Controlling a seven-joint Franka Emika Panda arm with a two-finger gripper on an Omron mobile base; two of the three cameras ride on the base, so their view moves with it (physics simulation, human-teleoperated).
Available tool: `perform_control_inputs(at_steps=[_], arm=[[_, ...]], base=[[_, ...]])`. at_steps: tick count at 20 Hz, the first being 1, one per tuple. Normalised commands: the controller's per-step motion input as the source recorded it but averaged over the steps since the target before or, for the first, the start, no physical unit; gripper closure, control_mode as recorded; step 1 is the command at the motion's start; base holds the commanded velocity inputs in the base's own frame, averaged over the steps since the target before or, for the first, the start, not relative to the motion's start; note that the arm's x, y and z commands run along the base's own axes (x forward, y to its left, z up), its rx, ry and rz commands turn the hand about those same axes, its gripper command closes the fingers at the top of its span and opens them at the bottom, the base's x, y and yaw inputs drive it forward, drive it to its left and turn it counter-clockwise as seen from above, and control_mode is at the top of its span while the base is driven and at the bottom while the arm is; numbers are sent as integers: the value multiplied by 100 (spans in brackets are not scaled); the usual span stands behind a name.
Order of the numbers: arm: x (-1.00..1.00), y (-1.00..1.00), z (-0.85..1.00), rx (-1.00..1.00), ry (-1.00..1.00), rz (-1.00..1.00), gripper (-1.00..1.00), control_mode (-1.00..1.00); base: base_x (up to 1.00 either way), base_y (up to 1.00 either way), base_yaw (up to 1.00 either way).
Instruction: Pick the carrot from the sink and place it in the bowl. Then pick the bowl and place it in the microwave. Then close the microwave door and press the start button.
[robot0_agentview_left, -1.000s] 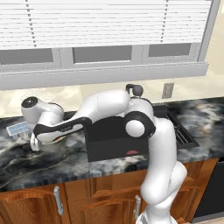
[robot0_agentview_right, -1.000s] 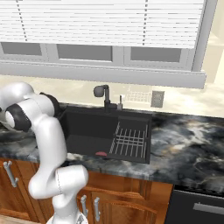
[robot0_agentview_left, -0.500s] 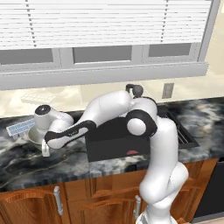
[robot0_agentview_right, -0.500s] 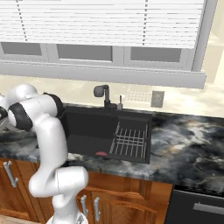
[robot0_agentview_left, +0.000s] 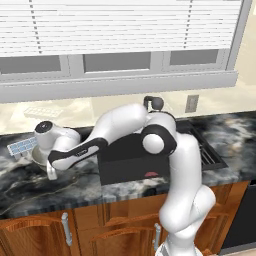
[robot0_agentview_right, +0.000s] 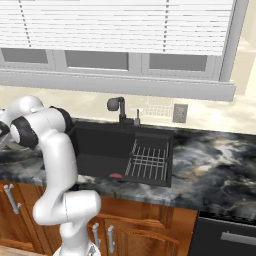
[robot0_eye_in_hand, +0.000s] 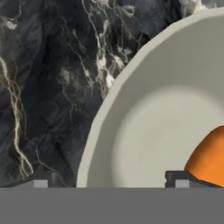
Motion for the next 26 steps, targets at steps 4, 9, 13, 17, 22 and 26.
perform_control_inputs(at_steps=[4, 9, 13, 17, 22, 26], arm=[[0, 0, -19, -5, 4, 3, 100, -100], [-20, -14, -1, 2, -2, 0, 100, -100], [-69, -72, 41, 1, -18, 0, 100, -100], [-77, -90, 65, 0, -24, 8, 100, -100], [-71, -90, 93, 0, -26, 18, 100, -100], [-49, -87, 100, 1, -11, 20, 100, -100]], base=[[0, 0, 0], [0, 0, 0], [0, 0, 0], [0, 0, 0], [0, 0, 0], [0, 0, 0]])
